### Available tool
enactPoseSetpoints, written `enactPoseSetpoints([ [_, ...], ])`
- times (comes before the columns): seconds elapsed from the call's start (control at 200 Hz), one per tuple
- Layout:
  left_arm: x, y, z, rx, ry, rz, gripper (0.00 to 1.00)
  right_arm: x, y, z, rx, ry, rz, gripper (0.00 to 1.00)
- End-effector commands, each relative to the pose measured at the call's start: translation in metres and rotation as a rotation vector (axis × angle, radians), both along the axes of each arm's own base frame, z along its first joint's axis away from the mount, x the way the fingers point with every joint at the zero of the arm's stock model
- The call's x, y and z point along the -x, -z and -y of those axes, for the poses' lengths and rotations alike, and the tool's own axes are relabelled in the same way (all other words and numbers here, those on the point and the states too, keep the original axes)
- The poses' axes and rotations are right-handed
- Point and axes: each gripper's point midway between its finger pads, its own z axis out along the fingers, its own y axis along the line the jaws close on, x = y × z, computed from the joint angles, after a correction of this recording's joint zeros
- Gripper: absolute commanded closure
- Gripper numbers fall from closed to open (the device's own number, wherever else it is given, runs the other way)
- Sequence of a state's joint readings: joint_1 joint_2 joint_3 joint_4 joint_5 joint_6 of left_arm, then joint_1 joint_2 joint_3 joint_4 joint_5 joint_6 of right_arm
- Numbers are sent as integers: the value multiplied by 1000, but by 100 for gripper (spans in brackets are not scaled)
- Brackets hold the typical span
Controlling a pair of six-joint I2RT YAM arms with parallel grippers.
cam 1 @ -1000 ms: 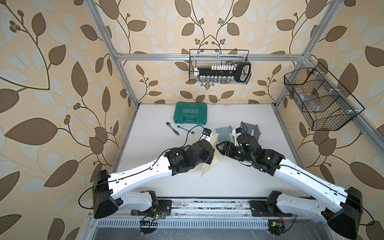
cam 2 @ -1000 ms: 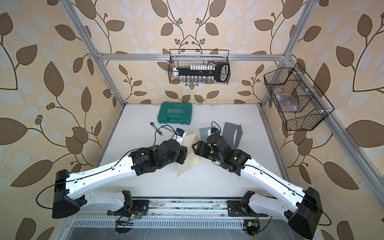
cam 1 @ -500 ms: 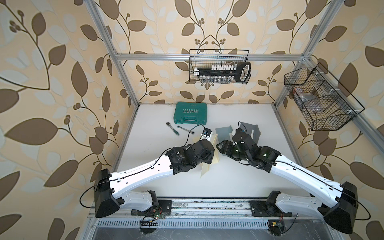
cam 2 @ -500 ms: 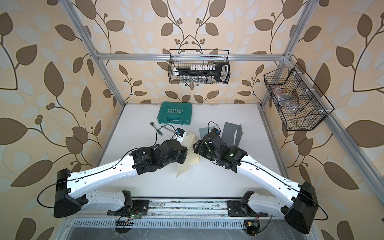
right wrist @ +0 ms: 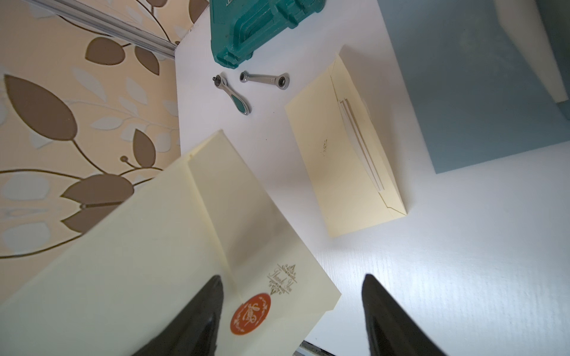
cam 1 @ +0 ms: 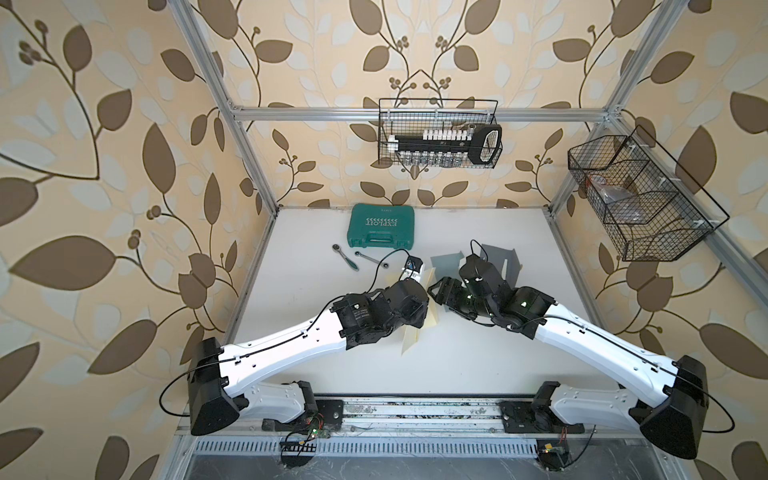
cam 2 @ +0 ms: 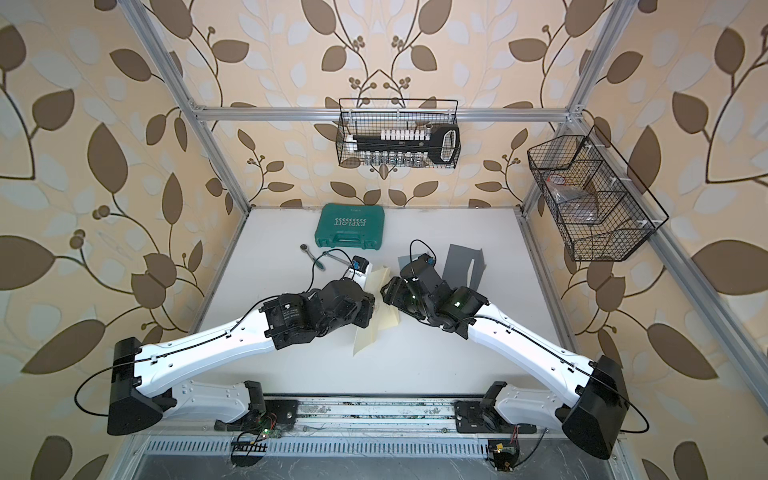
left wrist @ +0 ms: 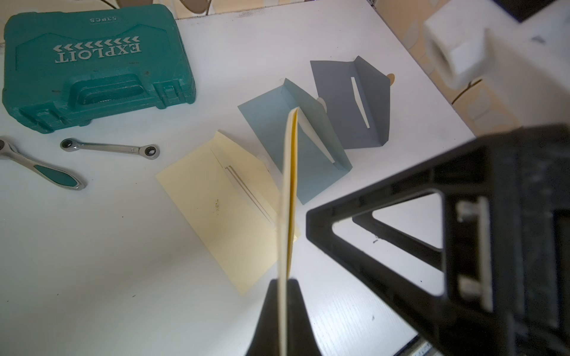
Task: Open the envelope
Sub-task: Open the envelope flap on the envelope.
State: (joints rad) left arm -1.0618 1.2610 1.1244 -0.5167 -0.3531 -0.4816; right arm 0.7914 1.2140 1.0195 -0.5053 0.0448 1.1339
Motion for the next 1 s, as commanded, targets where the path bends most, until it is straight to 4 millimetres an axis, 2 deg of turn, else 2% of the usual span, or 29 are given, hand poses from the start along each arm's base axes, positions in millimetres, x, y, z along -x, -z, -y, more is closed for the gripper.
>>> enactPoseSetpoints([
  [0.0,-2,-16,2,23,-18,25,100,2,-5,-7,-13,-16,-18,30],
  [0.62,-2,-14,3,18,-12,17,100,3,-7,-11,-17,-33,-17,30],
  [0.995,0,-13,6,14,7,15,100,3,-1,-14,6,-52,-41,30],
])
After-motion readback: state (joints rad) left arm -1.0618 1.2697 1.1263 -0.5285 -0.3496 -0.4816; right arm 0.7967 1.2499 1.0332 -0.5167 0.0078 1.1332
